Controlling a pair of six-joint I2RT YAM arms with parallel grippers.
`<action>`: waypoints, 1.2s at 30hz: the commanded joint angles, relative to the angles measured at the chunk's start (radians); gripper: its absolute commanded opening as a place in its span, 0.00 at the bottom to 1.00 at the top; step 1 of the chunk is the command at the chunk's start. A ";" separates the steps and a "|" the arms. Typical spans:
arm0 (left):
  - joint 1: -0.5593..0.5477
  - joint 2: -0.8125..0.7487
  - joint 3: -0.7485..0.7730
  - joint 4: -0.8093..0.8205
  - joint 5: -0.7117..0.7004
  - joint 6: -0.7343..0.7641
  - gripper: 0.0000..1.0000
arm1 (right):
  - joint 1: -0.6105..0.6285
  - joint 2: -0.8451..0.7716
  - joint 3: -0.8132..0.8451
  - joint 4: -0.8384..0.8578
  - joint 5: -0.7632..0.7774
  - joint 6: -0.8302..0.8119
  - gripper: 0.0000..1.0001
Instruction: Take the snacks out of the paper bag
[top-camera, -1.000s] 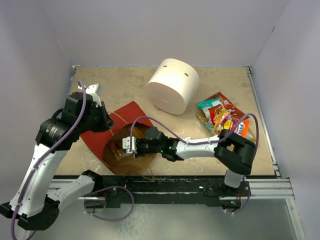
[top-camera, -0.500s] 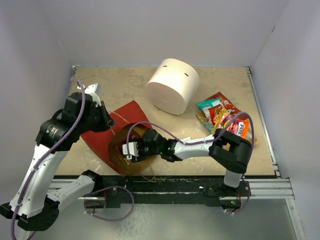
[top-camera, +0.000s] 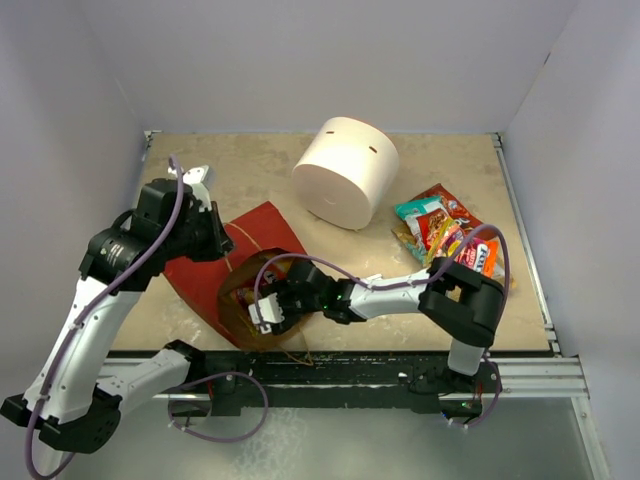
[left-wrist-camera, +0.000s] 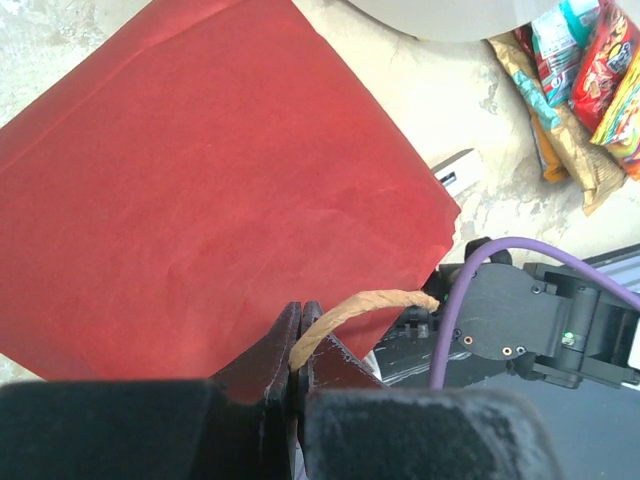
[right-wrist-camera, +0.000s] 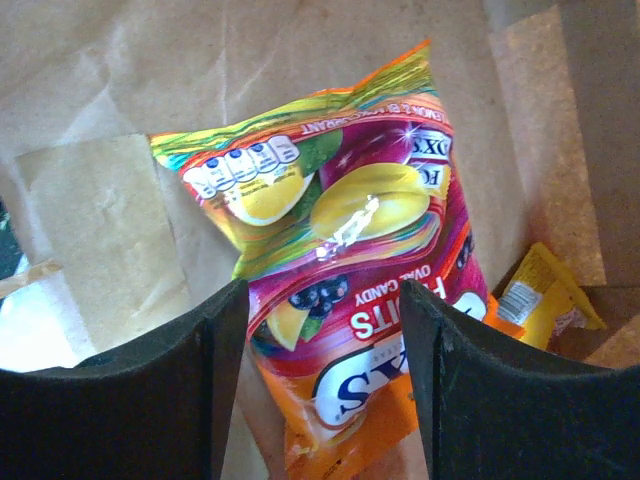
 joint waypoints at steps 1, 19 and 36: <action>-0.004 0.028 0.051 0.007 0.031 0.076 0.00 | 0.004 -0.080 -0.018 -0.059 -0.076 0.015 0.66; -0.004 0.058 0.072 0.023 0.054 0.119 0.00 | 0.006 0.108 -0.038 0.275 0.124 0.109 0.59; -0.004 0.036 0.055 0.109 -0.007 -0.086 0.00 | 0.015 -0.066 -0.053 0.222 0.056 0.284 0.01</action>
